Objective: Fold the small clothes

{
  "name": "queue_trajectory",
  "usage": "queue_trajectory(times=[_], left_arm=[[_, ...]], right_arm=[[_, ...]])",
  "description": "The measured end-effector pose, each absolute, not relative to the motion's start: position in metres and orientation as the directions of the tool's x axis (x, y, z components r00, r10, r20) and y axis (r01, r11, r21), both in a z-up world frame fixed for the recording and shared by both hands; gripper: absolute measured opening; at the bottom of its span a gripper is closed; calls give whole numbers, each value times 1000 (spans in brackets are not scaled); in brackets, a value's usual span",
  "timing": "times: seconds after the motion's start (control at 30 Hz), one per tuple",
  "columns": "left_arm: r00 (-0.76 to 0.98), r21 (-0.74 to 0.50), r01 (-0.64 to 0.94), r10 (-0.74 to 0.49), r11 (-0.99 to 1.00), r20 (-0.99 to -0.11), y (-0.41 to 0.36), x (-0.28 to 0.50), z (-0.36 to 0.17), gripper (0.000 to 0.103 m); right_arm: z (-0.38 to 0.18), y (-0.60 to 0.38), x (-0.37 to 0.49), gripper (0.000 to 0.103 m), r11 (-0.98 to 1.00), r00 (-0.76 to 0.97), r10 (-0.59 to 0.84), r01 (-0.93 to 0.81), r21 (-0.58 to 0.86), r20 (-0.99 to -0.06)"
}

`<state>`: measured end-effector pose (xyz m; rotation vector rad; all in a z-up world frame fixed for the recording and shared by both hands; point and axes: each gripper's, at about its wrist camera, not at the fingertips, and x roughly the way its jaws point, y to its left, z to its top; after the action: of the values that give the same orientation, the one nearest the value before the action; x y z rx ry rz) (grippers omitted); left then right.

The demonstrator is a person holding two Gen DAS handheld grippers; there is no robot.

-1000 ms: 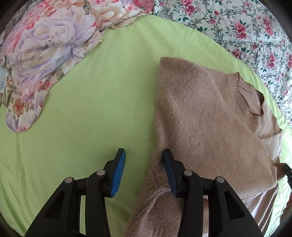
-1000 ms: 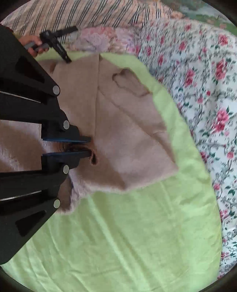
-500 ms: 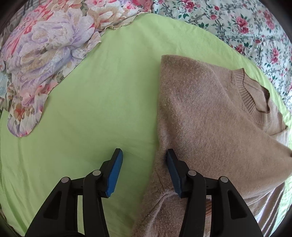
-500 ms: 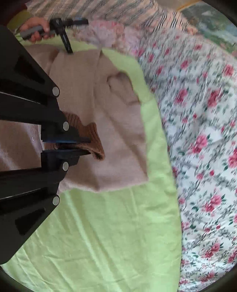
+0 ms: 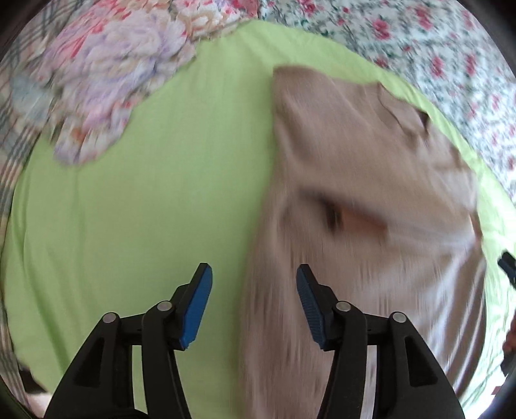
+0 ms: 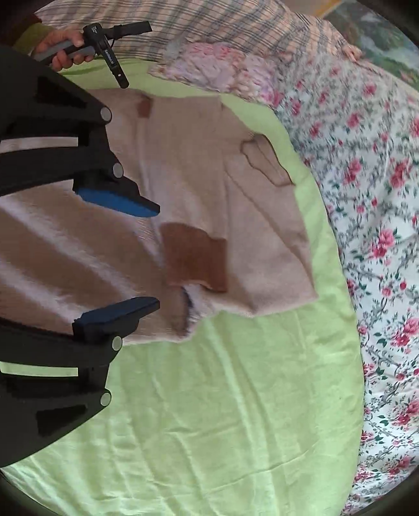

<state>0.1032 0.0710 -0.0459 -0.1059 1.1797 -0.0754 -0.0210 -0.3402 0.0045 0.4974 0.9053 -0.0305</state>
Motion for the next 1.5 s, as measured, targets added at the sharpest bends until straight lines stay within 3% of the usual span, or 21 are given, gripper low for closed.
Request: queue_trajectory(times=[0.27,0.47,0.63,0.8,0.9,0.97,1.0,1.03,1.17,1.33,1.37,1.4,1.47,1.5], left_arm=[[250,-107,28,-110,994,-962,69,4,-79,58],[246,-195,88,-211,977,-946,71,-44,-90,55],[269,-299,68,-306,952,-913,91,-67,-93,40],[235,-406,55,-407,912,-883,96,-73,-98,47],[234,-388,97,-400,917,-886,86,-76,-97,46],[237,-377,124,-396,918,-887,79,-78,-97,33],[228,-383,137,-405,914,-885,74,-78,-99,14],[215,-393,141,-416,908,-884,72,-79,-101,11],[212,-399,158,-426,903,-880,76,-82,-99,10],[151,-456,136,-473,879,-868,78,-75,-106,33],[149,-446,153,-467,882,-871,73,-74,-105,33],[155,-429,181,-456,885,-876,67,-74,-103,32],[175,-395,224,-436,891,-883,59,-76,-100,16],[183,-381,236,-426,894,-886,58,-78,-98,8]], right_arm=[[2,-305,-57,53,878,597,289,146,455,-749],[-1,-309,-84,53,869,568,344,109,483,-748],[-12,-332,-121,54,855,512,389,108,507,-766],[-43,-351,-174,54,851,432,401,152,503,-808],[-66,-356,-204,54,839,392,424,168,517,-816],[-77,-355,-216,54,820,382,456,169,546,-803],[-82,-353,-221,54,807,392,474,164,567,-789],[-83,-350,-224,54,798,407,483,160,582,-775],[-90,-336,-218,54,751,447,531,146,644,-720],[-99,-316,-203,54,724,465,575,94,683,-673],[-100,-314,-200,53,718,475,577,94,690,-665],[-100,-313,-198,48,717,482,574,96,691,-662],[-102,-316,-198,8,729,472,556,118,675,-684],[-100,-322,-203,8,725,484,550,127,677,-681]])
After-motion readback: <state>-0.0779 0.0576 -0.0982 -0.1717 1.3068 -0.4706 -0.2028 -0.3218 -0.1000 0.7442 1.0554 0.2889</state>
